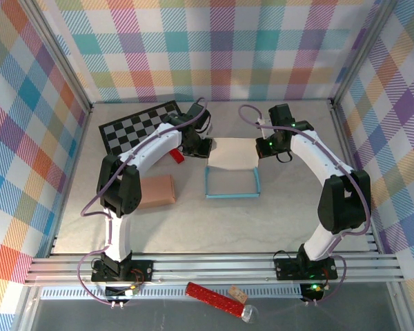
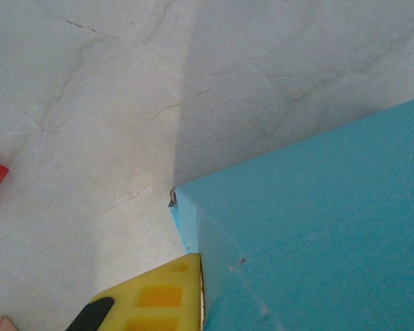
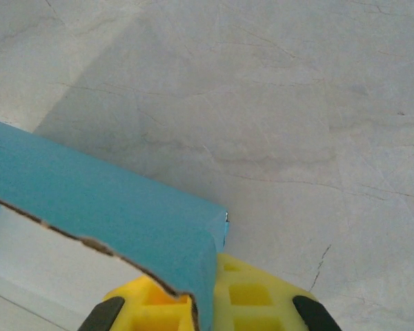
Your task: Fold the paper box
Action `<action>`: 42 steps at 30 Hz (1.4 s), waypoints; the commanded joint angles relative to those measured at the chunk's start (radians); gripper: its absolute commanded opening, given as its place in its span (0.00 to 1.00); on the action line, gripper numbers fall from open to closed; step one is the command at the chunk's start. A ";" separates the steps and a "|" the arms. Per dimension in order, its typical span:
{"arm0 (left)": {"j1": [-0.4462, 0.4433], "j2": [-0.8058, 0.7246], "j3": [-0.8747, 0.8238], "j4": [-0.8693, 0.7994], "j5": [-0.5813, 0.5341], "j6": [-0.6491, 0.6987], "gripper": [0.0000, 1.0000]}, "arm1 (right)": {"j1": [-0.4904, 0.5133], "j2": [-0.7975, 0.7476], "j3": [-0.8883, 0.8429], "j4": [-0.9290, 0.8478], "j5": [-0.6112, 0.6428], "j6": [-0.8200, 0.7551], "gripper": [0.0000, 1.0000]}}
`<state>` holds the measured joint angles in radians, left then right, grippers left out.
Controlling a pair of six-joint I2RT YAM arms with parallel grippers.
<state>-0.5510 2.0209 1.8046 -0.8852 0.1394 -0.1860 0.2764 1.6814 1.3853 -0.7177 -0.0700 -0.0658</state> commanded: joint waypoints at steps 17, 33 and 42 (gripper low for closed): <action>-0.006 -0.029 0.000 0.091 -0.074 -0.181 0.00 | 0.104 -0.007 0.060 0.056 0.211 0.330 0.00; 0.026 0.020 -0.001 0.315 -0.089 -0.192 0.00 | 0.112 0.094 0.101 0.259 0.238 0.539 0.00; 0.025 -0.111 -0.301 0.680 -0.079 -0.204 0.00 | 0.118 -0.008 -0.101 0.480 0.219 0.519 0.00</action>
<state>-0.5213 1.9865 1.5593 -0.3725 0.0338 -0.3748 0.3840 1.7447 1.3258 -0.3668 0.1795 0.4374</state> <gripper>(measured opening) 0.054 0.065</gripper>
